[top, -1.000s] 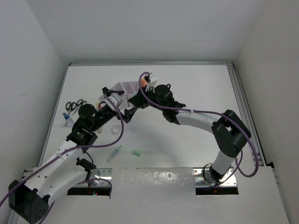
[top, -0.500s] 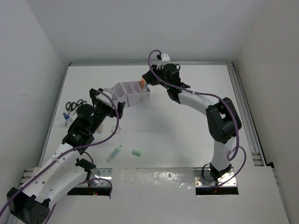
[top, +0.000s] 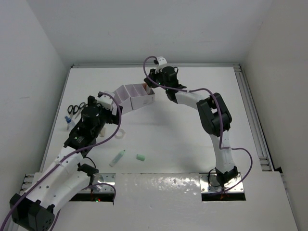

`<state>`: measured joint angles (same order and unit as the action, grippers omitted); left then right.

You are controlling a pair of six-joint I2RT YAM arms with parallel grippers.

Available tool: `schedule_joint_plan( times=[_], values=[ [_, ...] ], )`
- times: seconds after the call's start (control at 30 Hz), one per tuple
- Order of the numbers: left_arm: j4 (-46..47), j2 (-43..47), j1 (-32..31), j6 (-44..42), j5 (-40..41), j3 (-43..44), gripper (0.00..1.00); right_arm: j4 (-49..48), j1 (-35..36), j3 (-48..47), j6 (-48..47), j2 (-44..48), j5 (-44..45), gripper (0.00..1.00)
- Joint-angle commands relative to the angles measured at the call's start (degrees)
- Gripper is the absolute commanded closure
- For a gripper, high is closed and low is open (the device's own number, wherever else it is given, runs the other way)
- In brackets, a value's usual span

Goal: Sort the stationery into containers
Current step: Place the pen at the center of the board.

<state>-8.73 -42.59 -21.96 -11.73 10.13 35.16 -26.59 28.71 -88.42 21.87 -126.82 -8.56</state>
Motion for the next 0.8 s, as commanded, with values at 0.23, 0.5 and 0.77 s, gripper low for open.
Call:
schedule_joint_plan(
  times=[0.23,0.5,0.77],
  values=[
    [0.74,0.84,1.56,-2.33,-2.13,-0.79,0.02,-4.35,0.82,3.17,-4.38,1.05,-2.43,0.79],
    [-10.04,-0.30,1.30,-17.24,-16.61,-0.01,0.16,-7.60,0.29,8.79,-0.95,7.46,-0.32,0.45],
    [-31.07,-6.36,-1.68,-33.97,-28.75,5.61,0.18,-9.36,0.82,21.06,3.27,22.12,0.82,0.32]
  ],
)
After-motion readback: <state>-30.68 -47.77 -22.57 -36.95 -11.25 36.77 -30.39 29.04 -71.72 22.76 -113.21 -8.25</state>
